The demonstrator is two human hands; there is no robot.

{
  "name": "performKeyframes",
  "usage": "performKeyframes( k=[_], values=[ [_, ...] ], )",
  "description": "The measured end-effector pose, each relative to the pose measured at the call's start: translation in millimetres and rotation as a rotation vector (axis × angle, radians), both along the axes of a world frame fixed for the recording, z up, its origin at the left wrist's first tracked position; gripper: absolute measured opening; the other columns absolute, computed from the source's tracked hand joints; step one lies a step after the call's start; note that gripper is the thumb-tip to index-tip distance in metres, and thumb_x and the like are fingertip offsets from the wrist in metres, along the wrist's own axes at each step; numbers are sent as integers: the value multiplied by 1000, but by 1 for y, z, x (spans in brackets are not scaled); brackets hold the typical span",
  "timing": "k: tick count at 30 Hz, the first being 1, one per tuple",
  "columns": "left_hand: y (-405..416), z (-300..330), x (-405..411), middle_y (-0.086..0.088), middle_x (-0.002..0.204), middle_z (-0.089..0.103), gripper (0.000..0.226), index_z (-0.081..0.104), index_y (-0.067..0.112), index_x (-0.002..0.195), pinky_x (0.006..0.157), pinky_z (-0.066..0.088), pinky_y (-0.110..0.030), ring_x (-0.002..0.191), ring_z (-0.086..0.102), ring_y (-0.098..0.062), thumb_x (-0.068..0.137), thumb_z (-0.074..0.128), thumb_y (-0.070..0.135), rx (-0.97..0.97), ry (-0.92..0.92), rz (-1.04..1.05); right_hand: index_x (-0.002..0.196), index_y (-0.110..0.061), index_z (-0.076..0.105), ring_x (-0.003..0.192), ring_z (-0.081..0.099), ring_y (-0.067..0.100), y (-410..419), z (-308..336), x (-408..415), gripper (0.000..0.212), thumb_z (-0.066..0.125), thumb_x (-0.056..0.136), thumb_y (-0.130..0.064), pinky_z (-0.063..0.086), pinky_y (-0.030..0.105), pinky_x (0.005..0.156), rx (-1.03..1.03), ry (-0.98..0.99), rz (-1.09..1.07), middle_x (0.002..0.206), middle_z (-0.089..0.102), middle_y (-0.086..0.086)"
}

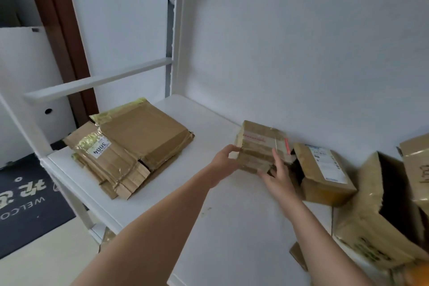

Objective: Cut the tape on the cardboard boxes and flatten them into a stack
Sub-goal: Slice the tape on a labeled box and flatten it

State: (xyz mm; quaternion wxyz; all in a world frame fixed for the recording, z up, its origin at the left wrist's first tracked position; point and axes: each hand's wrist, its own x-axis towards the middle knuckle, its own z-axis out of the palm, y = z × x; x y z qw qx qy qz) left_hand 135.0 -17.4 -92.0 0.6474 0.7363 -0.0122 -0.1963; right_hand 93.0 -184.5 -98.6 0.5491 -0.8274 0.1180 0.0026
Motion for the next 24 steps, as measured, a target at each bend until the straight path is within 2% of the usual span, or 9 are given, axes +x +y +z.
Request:
performKeyframes(
  k=[3, 6, 8, 9, 11, 13, 17, 20, 24],
  values=[
    [19, 4, -37, -4, 123, 63, 43, 67, 8, 86, 90, 46, -24, 114, 60, -16, 81, 35, -20, -77, 81, 59, 145, -49, 30, 141, 32, 17, 4, 2, -36, 61, 62, 96, -33, 35, 42, 112, 15, -5, -77, 155, 24, -9],
    [38, 1, -72, -15, 90, 74, 38, 61, 4, 67, 88, 55, -36, 90, 73, -28, 77, 34, -21, -118, 195, 118, 135, -42, 47, 127, 47, 15, 1, 4, -83, 42, 61, 97, -31, 41, 32, 97, 77, 19, -131, 144, 45, -3],
    [46, -3, -84, -14, 84, 72, 36, 61, 4, 73, 88, 56, -46, 80, 72, -29, 76, 33, -18, -40, 172, 242, 136, -35, 49, 120, 52, 14, -3, 2, -110, 41, 61, 97, -25, 41, 30, 91, 86, 39, -202, 137, 51, -1],
    [49, -4, -87, -13, 93, 69, 35, 61, 6, 83, 86, 56, -46, 85, 68, -26, 79, 35, -16, 24, 137, 318, 136, -31, 48, 118, 52, 15, -3, 0, -121, 43, 61, 97, -21, 41, 31, 90, 76, 40, -254, 136, 52, 1],
    [52, 0, -89, -6, 123, 56, 45, 56, 13, 117, 81, 49, -37, 107, 56, -23, 85, 38, -12, 109, 83, 362, 136, -27, 46, 114, 53, 19, 1, 1, -138, 44, 59, 96, -13, 42, 33, 88, 43, 49, -315, 135, 52, 6],
    [53, 2, -89, -1, 141, 41, 62, 39, 19, 143, 90, 42, -32, 128, 42, -23, 89, 39, -11, 85, 92, 256, 136, -25, 44, 110, 53, 19, 11, 4, -150, 45, 56, 97, -8, 41, 31, 87, 50, 113, -249, 134, 53, 8],
    [48, 5, -106, -3, 136, 50, 69, 42, 28, 141, 89, 45, -36, 122, 48, -25, 85, 37, -11, 161, 80, 18, 153, -30, 24, 116, 51, 5, 31, 14, -169, 70, 62, 96, -16, 41, 21, 89, 274, 262, 3, 137, 48, -7],
    [41, 13, -123, -1, 131, 47, 70, 43, 30, 139, 89, 43, -31, 125, 44, -22, 84, 46, -13, 151, -26, 18, 152, -38, 23, 132, 43, 6, 28, 24, -180, 75, 68, 92, -30, 38, 27, 103, 261, 216, 3, 148, 41, -12],
    [21, 41, -142, -8, 126, 52, 44, 56, 40, 125, 86, 47, -26, 121, 51, -20, 90, 67, 16, 60, -95, 62, 146, -42, 32, 130, 47, 7, -1, 57, -202, 68, 69, 90, -39, 42, 23, 97, 174, 55, -96, 147, 45, -10]
  ],
)
